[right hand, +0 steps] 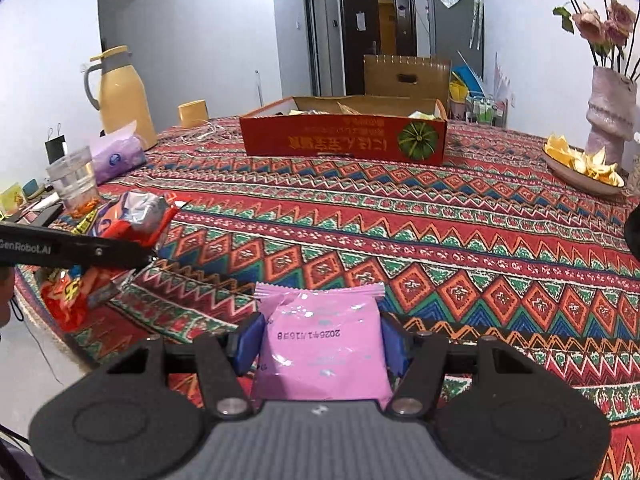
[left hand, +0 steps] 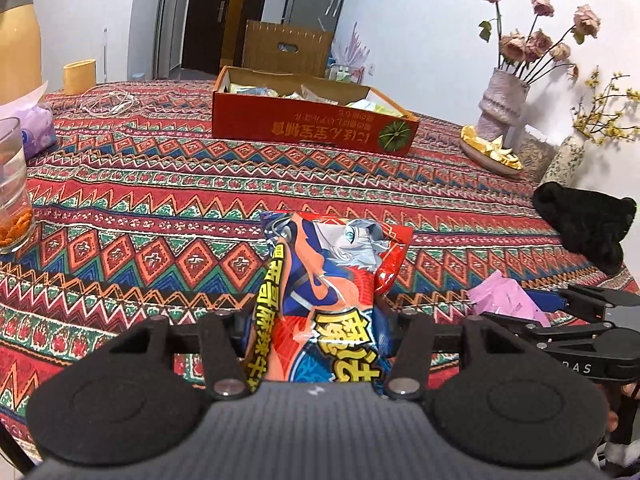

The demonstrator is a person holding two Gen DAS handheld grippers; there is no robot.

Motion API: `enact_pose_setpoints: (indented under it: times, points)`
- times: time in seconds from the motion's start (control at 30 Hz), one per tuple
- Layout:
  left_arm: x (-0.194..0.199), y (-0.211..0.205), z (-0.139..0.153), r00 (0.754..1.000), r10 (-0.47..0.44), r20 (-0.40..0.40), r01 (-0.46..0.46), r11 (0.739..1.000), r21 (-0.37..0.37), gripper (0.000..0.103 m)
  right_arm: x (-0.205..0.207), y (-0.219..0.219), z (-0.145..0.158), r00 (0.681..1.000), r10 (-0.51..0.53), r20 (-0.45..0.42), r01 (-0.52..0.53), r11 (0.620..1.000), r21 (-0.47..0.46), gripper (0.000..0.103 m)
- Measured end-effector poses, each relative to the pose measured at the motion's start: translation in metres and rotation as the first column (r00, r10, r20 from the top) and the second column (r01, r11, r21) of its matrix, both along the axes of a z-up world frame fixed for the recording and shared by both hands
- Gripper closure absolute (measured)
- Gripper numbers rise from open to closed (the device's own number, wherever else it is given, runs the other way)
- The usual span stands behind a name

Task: Organize snacks
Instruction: 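Lift the held packets and carry both grippers over the box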

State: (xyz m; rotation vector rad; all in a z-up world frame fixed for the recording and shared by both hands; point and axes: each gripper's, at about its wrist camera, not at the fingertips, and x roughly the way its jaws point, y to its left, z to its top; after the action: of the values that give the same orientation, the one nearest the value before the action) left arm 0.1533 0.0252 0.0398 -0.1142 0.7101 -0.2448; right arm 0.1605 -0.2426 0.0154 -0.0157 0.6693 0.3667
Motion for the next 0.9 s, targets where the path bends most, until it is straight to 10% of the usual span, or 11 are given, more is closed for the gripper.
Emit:
enact_pose_setpoints:
  times: [0.57, 0.9]
  points:
    - [0.076, 0.014, 0.063, 0.984, -0.028, 0.174, 0.022, 0.999, 0.031, 0.050, 0.057, -0.003, 0.049, 0.991, -0.015, 0.136, 0.021, 0.999, -0.038, 0.042]
    - [0.241, 0.004, 0.087, 0.986, 0.031, 0.162, -0.034, 0.999, 0.017, 0.050, 0.222, -0.004, 0.101, 0.983, -0.030, 0.180, 0.020, 0.998, 0.055, 0.042]
